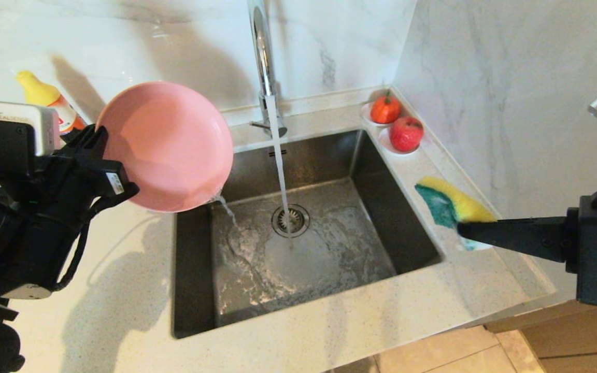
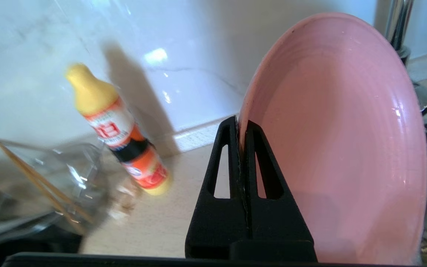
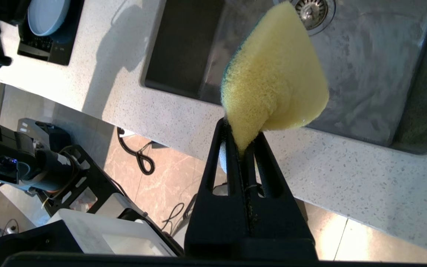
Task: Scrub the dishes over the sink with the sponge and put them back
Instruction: Place the plate on the table
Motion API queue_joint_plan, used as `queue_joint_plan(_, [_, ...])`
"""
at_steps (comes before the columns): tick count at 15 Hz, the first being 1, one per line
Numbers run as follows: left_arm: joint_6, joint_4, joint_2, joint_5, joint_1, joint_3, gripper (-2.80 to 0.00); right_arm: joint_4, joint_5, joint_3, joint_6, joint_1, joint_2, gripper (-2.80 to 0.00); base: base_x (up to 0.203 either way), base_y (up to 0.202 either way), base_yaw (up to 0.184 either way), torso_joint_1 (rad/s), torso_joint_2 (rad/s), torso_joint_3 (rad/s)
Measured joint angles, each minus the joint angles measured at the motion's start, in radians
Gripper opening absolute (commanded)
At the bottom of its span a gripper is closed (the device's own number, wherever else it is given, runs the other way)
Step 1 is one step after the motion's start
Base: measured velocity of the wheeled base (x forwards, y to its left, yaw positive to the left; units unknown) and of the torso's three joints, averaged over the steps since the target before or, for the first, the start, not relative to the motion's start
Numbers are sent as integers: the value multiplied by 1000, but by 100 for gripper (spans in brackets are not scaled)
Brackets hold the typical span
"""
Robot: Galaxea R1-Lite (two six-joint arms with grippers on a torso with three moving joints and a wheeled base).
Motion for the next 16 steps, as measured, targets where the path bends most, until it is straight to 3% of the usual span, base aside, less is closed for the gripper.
queue_joint_plan(7, [72,-1,-70,-135,-1,102,-280,-1,1,1,-2,0,21,-280,0,0,0,0,0,0])
queue_joint_plan(10, [39,-1,-85,-115,0,129,-280,-1,0,1,-1,0,23,-280,0,0,0,0,0,0])
queue_joint_plan(13, [-132,53,-99,-56,19,124,-280,0,-3,2,-1,0,20,-280,0,0,0,0,0,0])
queue_joint_plan(16, [-322,370,-197,-50,29,65,-280,-1,-4,20,-1,0,15,-280,0,0,0,0,0,0])
